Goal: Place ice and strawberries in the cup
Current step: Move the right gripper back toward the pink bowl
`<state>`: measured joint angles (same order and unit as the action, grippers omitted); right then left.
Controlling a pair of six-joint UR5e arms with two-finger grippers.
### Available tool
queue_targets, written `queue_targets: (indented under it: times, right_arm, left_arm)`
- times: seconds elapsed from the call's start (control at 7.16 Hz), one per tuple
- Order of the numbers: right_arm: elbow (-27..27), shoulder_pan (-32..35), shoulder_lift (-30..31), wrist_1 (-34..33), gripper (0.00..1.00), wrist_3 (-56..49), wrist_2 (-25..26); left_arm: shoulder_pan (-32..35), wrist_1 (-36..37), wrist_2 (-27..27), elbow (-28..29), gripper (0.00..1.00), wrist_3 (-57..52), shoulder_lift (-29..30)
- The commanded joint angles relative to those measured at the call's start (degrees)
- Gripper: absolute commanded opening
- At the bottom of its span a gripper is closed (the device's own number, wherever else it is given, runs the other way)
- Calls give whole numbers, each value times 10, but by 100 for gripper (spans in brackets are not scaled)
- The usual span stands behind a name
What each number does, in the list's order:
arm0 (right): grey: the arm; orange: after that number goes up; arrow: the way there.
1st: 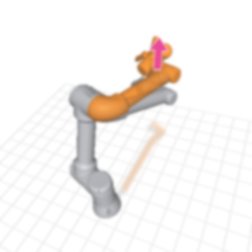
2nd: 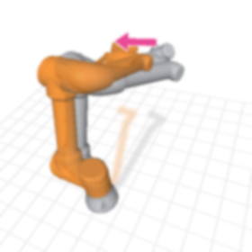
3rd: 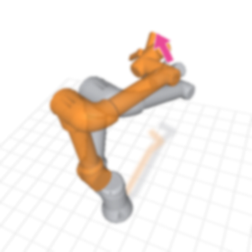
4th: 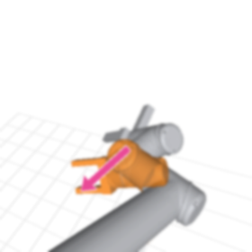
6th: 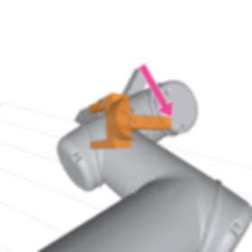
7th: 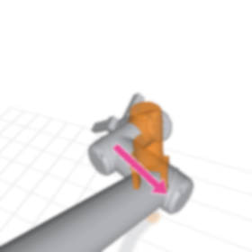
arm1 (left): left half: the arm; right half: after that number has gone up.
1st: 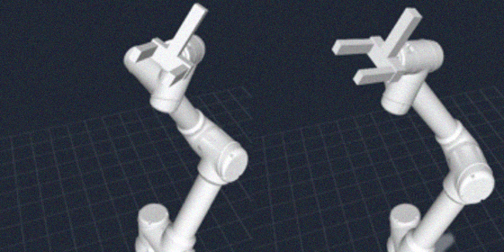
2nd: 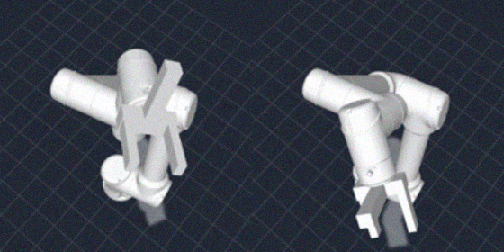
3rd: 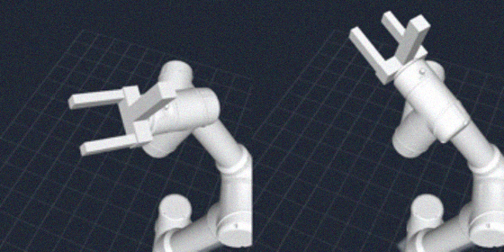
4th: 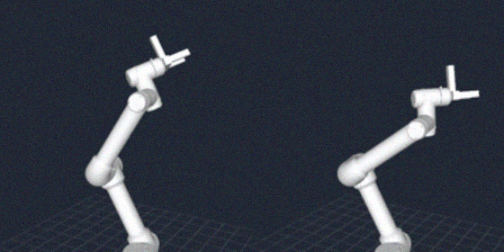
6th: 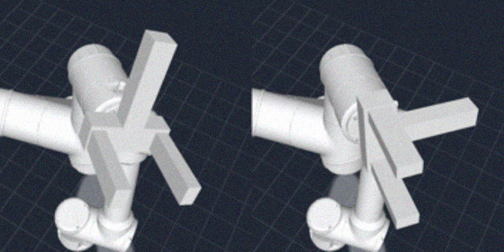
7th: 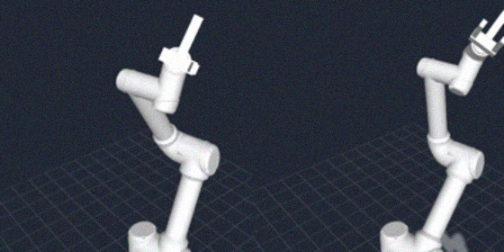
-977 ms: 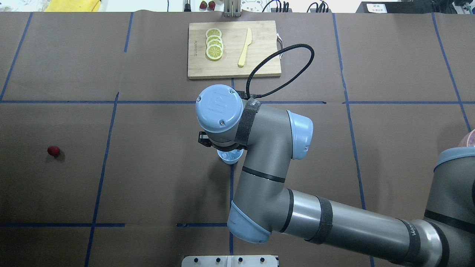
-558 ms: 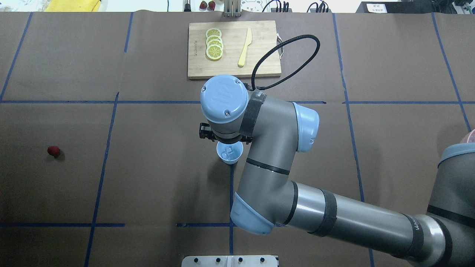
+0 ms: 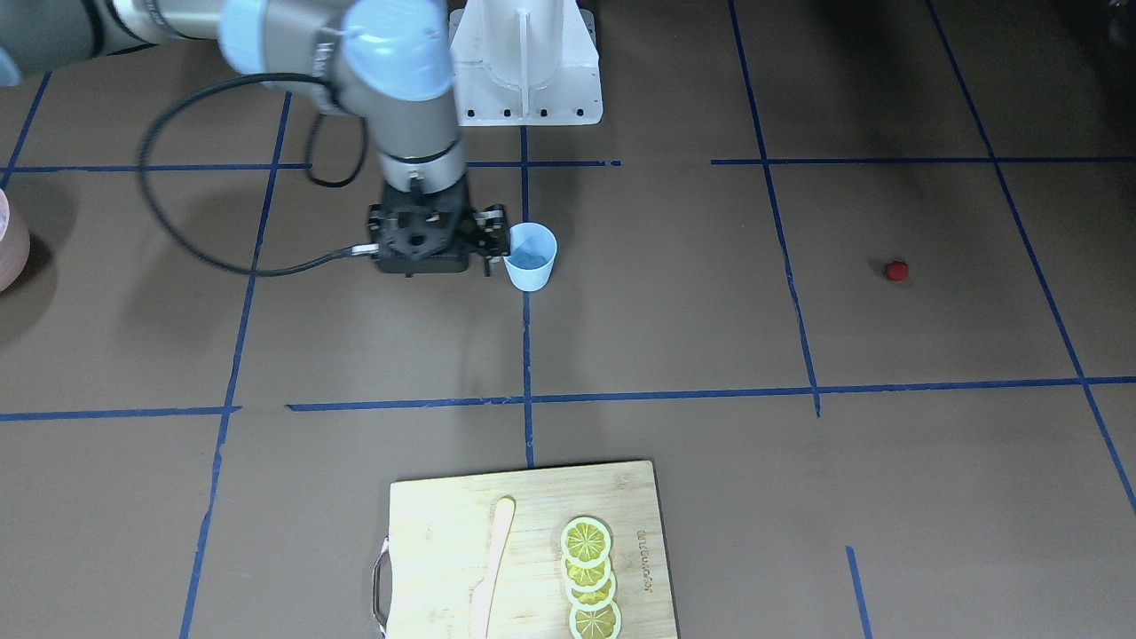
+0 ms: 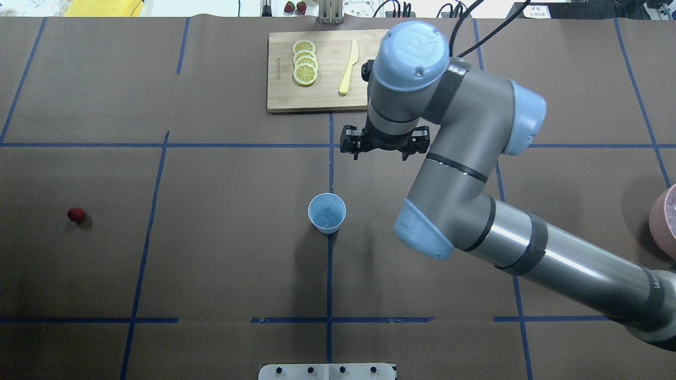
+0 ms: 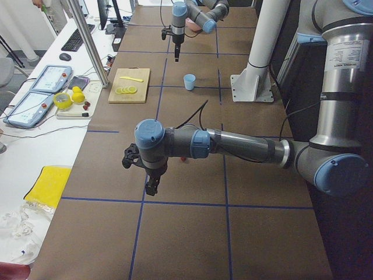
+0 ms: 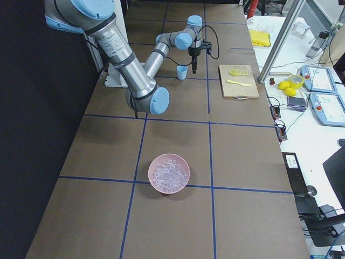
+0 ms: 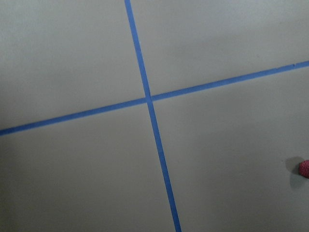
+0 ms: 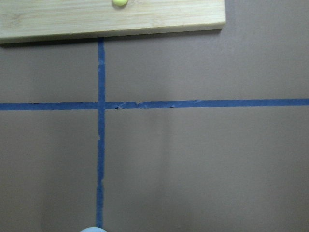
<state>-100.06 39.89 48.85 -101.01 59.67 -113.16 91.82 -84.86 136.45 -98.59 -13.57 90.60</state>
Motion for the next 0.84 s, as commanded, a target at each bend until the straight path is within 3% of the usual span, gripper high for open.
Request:
queue_targets:
  times: [0.0,0.7]
  right_arm:
    - [-76,94,112,0,99,-136,-66]
    - [-85,375,351,-2,99,-647,-184]
  left_arm:
    - [-1,-60,0,8,100,2,-2]
    - [-2,-63,6,29,100,-1,0]
